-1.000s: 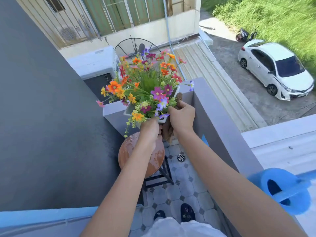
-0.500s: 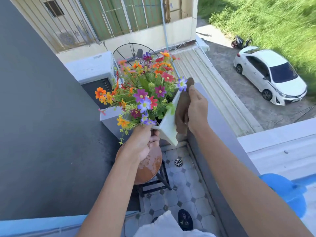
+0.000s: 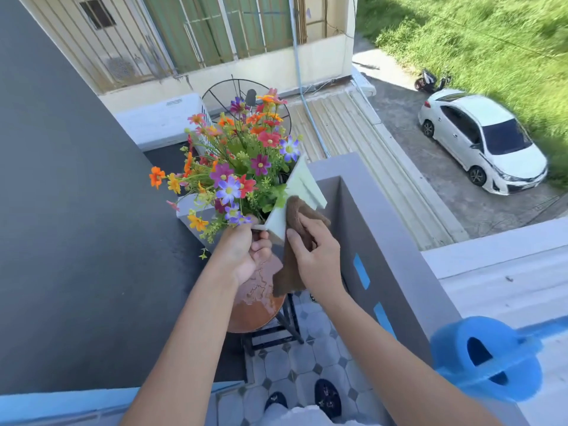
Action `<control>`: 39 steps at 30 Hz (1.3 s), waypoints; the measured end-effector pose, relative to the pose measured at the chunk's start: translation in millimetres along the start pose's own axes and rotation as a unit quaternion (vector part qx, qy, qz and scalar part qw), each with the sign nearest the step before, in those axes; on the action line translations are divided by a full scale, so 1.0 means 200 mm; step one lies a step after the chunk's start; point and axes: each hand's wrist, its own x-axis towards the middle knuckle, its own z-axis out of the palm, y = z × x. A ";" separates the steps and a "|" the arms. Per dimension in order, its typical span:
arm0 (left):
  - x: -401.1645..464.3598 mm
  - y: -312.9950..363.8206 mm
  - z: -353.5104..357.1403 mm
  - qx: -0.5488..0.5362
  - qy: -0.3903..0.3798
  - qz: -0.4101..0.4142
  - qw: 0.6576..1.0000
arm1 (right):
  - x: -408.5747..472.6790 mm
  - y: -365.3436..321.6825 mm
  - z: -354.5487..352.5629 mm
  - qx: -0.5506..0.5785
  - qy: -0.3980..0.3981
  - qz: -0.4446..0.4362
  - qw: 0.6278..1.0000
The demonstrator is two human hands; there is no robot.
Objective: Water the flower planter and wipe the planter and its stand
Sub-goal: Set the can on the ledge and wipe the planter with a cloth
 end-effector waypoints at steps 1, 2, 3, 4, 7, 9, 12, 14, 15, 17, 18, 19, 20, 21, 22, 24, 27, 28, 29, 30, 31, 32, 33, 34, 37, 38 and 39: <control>0.00 0.00 -0.01 0.002 -0.003 0.002 1.000 | 0.00 0.04 -0.01 -0.009 0.003 0.029 1.000; 0.00 0.00 -0.02 0.004 -0.003 0.005 1.000 | 0.00 0.07 -0.02 -0.011 0.001 0.065 0.998; 0.00 0.00 -0.02 0.006 -0.002 0.009 1.000 | 0.01 0.09 -0.03 -0.006 -0.001 0.096 0.995; 0.00 0.00 -0.02 0.009 -0.002 0.014 1.000 | 0.00 0.09 -0.03 0.002 0.002 0.111 0.994; -0.01 -0.01 0.00 0.027 0.007 0.032 0.999 | 0.00 0.00 0.01 0.029 0.018 0.089 0.995; -0.02 -0.03 0.03 0.055 0.018 0.049 0.997 | 0.03 -0.10 0.05 0.056 0.032 0.051 0.997; -0.03 -0.05 0.06 0.069 0.009 0.052 0.996 | 0.12 -0.20 0.08 0.070 0.063 0.020 0.995; -0.04 -0.06 0.05 0.059 -0.005 0.041 0.997 | 0.21 -0.22 0.09 0.067 0.085 0.015 0.994; -0.05 -0.06 0.04 0.056 -0.015 0.035 0.998 | 0.25 -0.22 0.08 0.064 0.096 0.016 0.993; -0.06 -0.05 0.02 0.045 -0.029 0.024 0.998 | 0.35 -0.21 0.05 0.034 0.109 0.012 0.993; -0.07 -0.04 0.02 0.037 -0.034 0.018 0.999 | 0.38 -0.19 0.04 0.011 0.110 0.012 0.994; -0.08 -0.03 0.01 0.027 -0.038 0.012 0.999 | 0.41 -0.16 0.03 -0.009 0.112 0.022 0.993; -0.08 -0.02 0.01 0.018 -0.042 0.010 0.999 | 0.42 -0.13 0.01 -0.023 0.116 0.037 0.992; -0.09 -0.01 0.01 0.012 -0.045 0.013 0.999 | 0.43 -0.11 0.01 -0.029 0.122 0.053 0.991; -0.10 0.00 0.00 0.009 -0.048 0.020 0.999 | 0.42 -0.08 0.00 -0.032 0.125 0.064 0.990; -0.09 0.01 0.01 0.009 -0.050 0.036 0.998 | 0.41 -0.06 0.02 -0.037 0.118 0.075 0.989; -0.08 0.03 0.01 0.019 -0.040 0.053 0.998 | 0.39 -0.06 0.04 -0.041 0.090 0.098 0.990; -0.07 0.04 0.01 0.018 -0.034 0.053 0.998 | 0.37 -0.06 0.04 -0.035 0.075 0.107 0.991; -0.07 0.04 0.01 0.015 -0.027 0.051 0.998 | 0.36 -0.07 0.05 -0.028 0.060 0.112 0.991; -0.06 0.04 0.01 0.011 -0.021 0.048 0.999 | 0.33 -0.08 0.06 -0.024 0.045 0.112 0.992; -0.05 0.04 0.01 0.009 -0.014 0.048 0.999 | 0.29 -0.09 0.07 -0.021 0.029 0.103 0.994; -0.04 0.04 0.01 0.012 -0.006 0.052 0.999 | 0.25 -0.11 0.08 -0.014 0.017 0.090 0.996; -0.04 0.04 0.01 0.022 0.005 0.060 0.998 | 0.21 -0.12 0.08 -0.001 0.008 0.078 0.997; -0.03 0.03 0.02 0.037 0.016 0.071 0.997 | 0.18 -0.16 0.09 0.017 0.002 0.068 0.998; -0.03 0.03 0.05 0.082 0.028 0.101 0.991 | 0.18 -0.24 0.12 0.078 0.011 0.064 0.995; -0.03 0.03 0.06 0.093 0.025 0.106 0.990 | 0.21 -0.26 0.12 0.091 0.019 0.069 0.993; -0.04 0.04 0.06 0.104 0.021 0.109 0.988 | 0.24 -0.27 0.12 0.098 0.027 0.070 0.992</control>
